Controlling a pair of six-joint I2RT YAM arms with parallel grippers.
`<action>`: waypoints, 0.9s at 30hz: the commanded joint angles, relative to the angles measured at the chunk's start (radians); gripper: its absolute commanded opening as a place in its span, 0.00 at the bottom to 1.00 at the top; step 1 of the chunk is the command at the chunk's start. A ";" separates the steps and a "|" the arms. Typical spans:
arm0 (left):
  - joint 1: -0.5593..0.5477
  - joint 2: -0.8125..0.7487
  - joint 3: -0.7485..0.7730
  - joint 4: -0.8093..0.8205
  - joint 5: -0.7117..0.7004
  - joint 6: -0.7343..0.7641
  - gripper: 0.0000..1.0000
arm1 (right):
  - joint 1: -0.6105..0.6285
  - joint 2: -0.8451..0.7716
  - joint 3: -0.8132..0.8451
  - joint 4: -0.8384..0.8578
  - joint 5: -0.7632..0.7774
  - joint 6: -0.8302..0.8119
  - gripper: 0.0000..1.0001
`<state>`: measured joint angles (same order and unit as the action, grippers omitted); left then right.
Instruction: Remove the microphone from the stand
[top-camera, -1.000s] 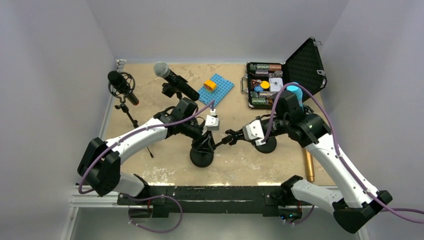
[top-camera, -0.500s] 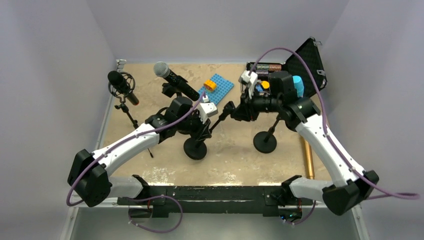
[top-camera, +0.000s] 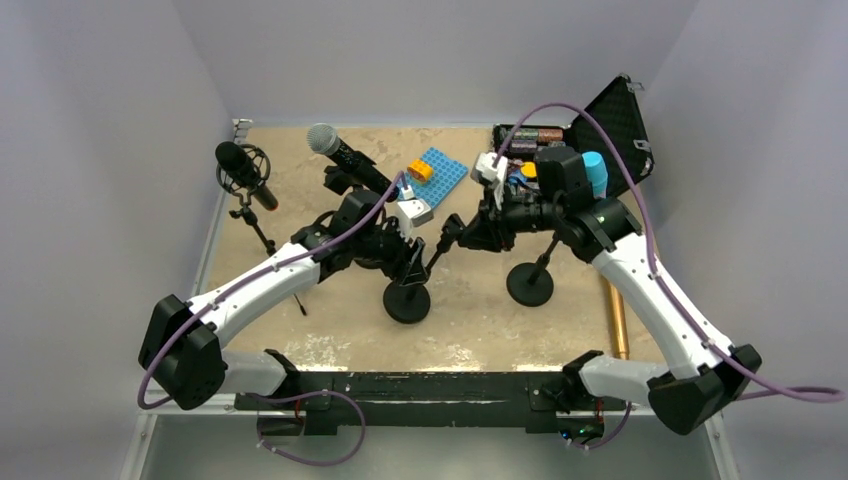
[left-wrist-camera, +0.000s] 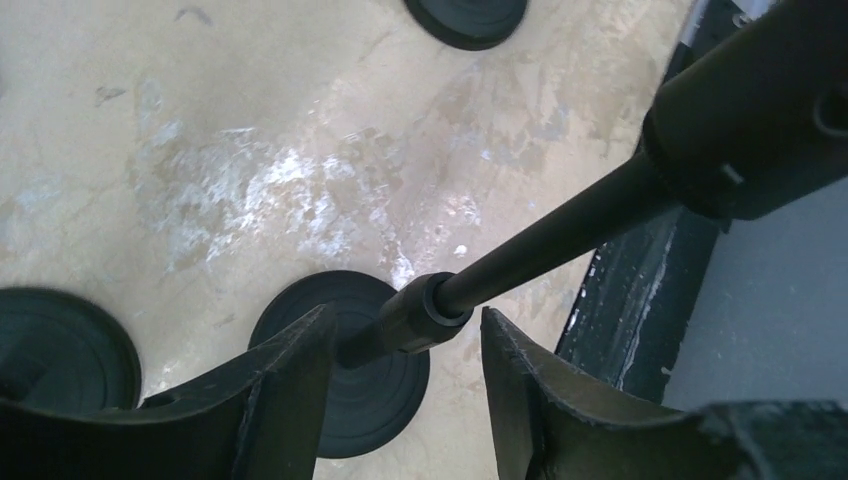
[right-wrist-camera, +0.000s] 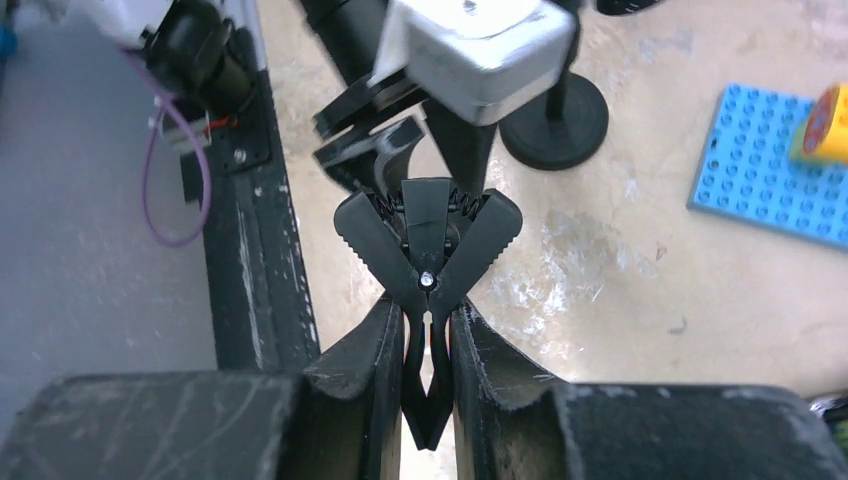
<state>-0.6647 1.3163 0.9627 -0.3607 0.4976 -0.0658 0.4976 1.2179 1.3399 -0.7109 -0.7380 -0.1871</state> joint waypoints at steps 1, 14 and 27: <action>0.016 -0.035 0.030 0.012 0.245 0.167 0.60 | 0.006 -0.128 -0.048 0.026 -0.212 -0.418 0.00; 0.007 0.104 0.070 0.020 0.432 0.643 0.55 | 0.047 -0.125 -0.019 -0.188 -0.205 -0.926 0.00; 0.004 0.110 -0.005 0.178 0.210 0.301 0.00 | 0.048 -0.081 0.069 0.053 0.112 -0.107 0.00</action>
<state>-0.6613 1.4193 0.9928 -0.3035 0.8902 0.4686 0.5362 1.0992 1.2842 -0.8253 -0.8024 -0.7826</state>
